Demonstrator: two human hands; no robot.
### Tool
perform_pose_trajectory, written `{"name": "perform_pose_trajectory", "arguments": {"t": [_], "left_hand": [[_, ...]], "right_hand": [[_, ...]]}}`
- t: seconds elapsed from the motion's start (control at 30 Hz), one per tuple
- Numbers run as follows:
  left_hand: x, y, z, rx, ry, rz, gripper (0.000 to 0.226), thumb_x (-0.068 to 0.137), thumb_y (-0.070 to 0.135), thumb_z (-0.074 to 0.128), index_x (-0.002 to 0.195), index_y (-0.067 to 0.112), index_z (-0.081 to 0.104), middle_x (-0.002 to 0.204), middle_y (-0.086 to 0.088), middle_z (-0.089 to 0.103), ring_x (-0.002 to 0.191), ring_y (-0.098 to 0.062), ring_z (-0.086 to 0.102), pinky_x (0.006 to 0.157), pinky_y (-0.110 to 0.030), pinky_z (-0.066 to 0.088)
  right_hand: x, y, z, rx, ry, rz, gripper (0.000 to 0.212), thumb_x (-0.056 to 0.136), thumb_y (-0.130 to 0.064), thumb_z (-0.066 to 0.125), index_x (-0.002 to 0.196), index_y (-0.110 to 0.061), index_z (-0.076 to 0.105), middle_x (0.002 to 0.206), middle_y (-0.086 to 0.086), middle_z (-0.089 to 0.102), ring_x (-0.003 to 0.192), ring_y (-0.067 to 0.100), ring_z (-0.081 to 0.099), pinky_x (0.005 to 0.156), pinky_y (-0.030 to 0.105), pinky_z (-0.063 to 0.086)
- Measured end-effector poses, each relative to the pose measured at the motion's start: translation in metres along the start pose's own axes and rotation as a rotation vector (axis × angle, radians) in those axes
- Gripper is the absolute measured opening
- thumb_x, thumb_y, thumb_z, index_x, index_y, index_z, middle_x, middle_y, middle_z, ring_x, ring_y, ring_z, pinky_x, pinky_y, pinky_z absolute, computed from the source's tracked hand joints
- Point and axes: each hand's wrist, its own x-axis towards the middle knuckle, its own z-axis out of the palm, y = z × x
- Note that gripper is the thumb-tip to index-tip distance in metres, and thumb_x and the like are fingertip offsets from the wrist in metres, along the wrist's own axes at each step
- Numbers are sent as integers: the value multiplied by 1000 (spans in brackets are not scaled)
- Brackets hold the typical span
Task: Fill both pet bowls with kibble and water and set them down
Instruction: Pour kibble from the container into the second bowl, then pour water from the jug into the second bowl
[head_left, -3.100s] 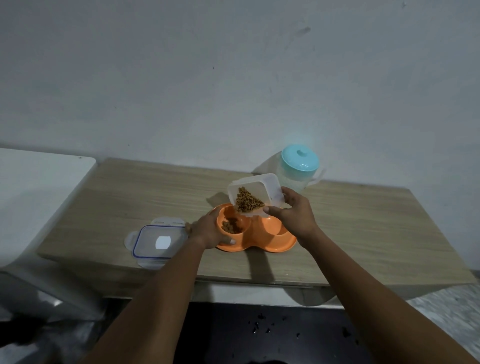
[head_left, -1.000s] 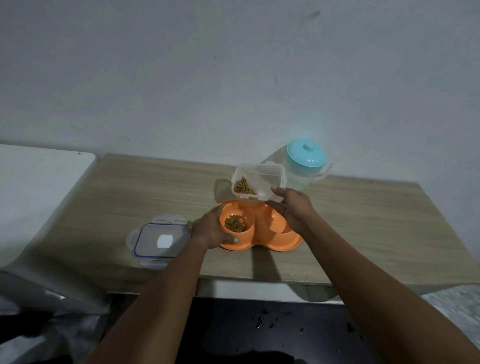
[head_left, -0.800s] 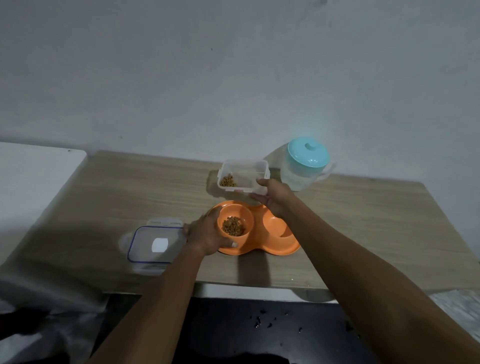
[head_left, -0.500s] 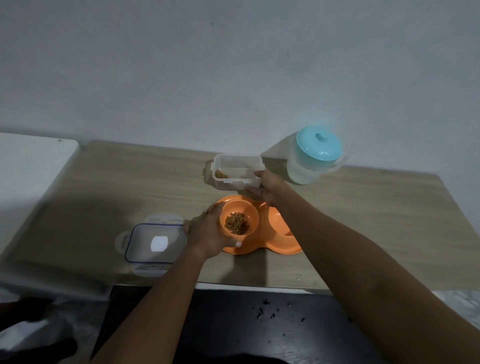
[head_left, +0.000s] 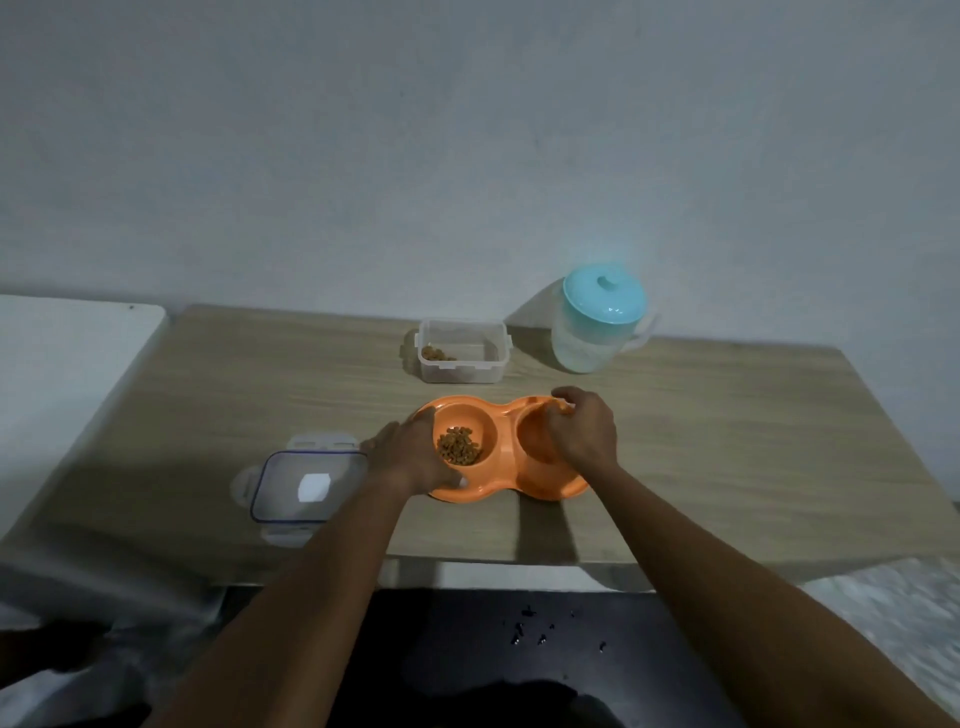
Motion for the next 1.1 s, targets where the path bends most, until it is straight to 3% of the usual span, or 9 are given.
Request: {"name": "perform_pose_trajectory", "arguments": {"t": [0.13,0.27,0.57,0.67,0.83,0.97,1.1], "left_hand": [[-6,27,-1,35,45,-60,128,42,66,82,148,23,27,148,-3,44,133,-30,44,100,-52,43],[-11,56,12,-66,52,-86,135,56,44,91,157,13,6,162,-9,17,148,-29,22,113,-45,32],[-5,89,22,-50,57,-203,129,57,32,93,156,13,13,159,-9,28,143,-31,33,107,-44,38],[-2,94,21,-47,66,-244,130,53,30,95,156,15,17,156,-8,34,141,-31,37,105,-45,39],[4,97,27,-68,92,-277,127,50,27,96,154,15,23,151,-7,40,137,-31,43,102,-44,43],[7,96,30,-100,121,-277,127,48,24,97,153,13,26,150,-9,41,135,-32,44,100,-43,44],[8,92,33,-129,113,-277,129,47,24,97,153,12,25,153,-10,36,138,-32,40,104,-43,41]], "right_hand": [[-14,35,-18,29,-31,87,40,100,-21,56,138,-13,64,137,14,65,127,33,60,102,40,47],[-16,58,-30,85,-123,127,41,102,-25,55,141,-14,62,138,13,66,127,33,60,105,44,48],[5,72,-63,168,-242,136,38,98,-28,64,133,-13,67,134,10,68,125,29,61,104,39,47],[28,63,-80,261,-99,137,34,98,-30,63,128,-16,70,129,8,71,123,27,62,105,38,48],[82,30,-105,444,166,155,50,101,-42,54,145,-18,52,147,12,54,130,29,55,107,40,45],[118,12,-111,458,86,150,58,102,-53,45,151,-21,45,156,10,43,137,31,50,112,45,42],[139,15,-105,398,-11,135,69,93,-69,43,133,-15,60,134,10,62,116,30,61,100,48,52]]}}
